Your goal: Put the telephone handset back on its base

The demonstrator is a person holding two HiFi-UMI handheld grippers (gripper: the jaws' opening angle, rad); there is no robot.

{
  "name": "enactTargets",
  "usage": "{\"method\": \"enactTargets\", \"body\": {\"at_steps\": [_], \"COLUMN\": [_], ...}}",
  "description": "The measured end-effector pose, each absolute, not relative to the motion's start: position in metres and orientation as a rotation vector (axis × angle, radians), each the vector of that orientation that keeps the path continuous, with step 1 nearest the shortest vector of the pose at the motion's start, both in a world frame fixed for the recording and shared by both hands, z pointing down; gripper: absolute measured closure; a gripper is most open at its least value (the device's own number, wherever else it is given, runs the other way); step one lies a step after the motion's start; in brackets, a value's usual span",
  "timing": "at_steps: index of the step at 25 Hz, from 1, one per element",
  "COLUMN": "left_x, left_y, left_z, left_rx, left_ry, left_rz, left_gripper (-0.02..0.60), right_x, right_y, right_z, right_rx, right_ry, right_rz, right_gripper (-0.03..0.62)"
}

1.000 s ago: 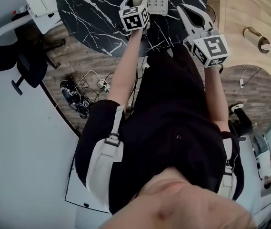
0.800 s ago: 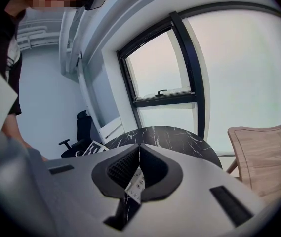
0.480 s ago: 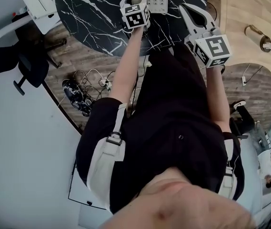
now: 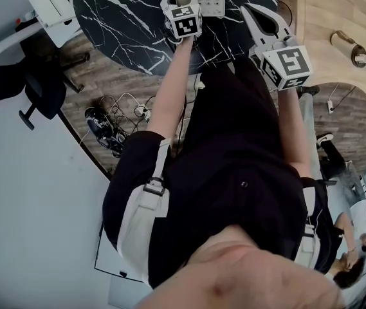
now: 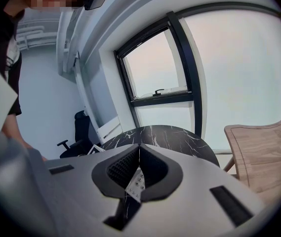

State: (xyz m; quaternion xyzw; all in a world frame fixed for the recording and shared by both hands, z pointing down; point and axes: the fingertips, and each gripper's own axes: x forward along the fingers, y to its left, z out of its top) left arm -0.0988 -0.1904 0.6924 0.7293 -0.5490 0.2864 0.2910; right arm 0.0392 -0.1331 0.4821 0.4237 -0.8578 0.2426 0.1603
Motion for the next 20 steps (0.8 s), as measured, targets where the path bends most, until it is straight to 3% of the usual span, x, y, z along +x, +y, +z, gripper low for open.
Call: {"method": "enactTargets", "body": {"at_steps": [20], "left_x": [-0.102], "left_y": [-0.185], "left_z": [0.66], "left_rx": [2.008], "left_ry": [-1.536], "left_rz": [0.752], "left_gripper": [0.31], "right_x": [0.042], "right_y": [-0.127], "right_z": [0.467], "right_rx": [1.238], "right_ry": [-2.483], "right_rz": [0.65], "right_gripper": [0.563]}}
